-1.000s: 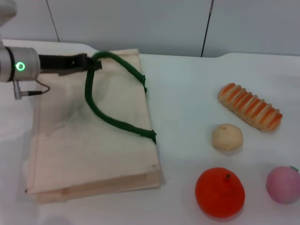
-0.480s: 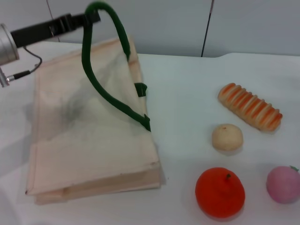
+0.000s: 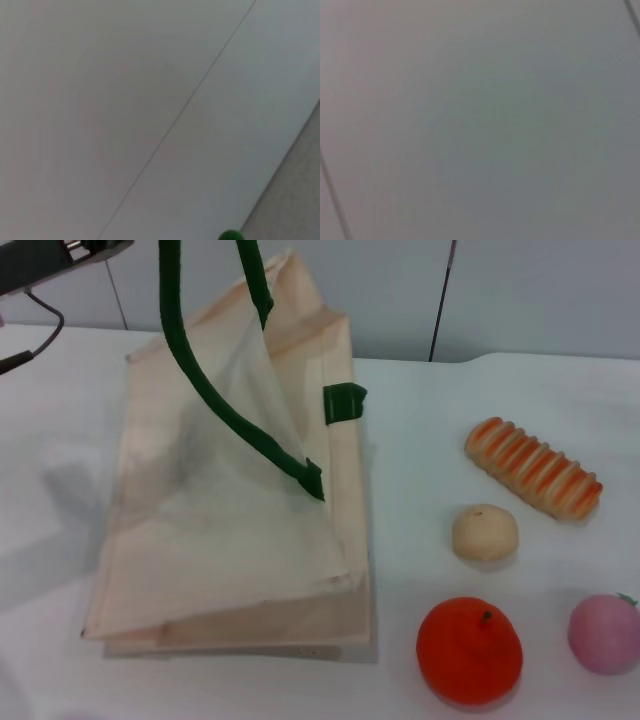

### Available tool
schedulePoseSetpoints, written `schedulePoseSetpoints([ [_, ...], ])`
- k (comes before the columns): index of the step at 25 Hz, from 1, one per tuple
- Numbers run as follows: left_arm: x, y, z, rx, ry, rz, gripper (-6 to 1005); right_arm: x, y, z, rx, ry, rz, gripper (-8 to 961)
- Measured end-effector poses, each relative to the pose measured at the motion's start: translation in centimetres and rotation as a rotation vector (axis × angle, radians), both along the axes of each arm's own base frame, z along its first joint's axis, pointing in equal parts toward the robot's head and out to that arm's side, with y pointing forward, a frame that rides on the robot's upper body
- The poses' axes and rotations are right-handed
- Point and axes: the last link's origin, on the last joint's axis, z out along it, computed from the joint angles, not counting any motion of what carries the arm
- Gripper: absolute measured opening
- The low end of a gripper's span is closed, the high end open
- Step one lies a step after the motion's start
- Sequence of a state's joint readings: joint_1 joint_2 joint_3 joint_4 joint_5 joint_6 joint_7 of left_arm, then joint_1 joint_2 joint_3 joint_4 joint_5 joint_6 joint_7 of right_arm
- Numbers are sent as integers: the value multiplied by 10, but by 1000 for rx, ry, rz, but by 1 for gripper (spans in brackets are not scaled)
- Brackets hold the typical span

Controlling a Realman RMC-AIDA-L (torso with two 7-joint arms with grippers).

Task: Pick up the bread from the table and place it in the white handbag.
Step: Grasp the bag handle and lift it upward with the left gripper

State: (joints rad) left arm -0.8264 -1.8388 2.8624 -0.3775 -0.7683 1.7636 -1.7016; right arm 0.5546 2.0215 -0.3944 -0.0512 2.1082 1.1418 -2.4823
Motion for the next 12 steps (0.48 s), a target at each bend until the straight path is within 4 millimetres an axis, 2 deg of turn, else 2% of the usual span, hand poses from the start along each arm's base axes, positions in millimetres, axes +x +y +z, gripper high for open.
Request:
schedulePoseSetpoints([
  [4, 1, -2, 3, -3, -8, -12, 123, -10, 0, 0, -86, 3, 93, 894],
  [12, 1, 0, 5, -12, -6, 1, 128, -25, -1, -17, -423, -193, 248, 894],
])
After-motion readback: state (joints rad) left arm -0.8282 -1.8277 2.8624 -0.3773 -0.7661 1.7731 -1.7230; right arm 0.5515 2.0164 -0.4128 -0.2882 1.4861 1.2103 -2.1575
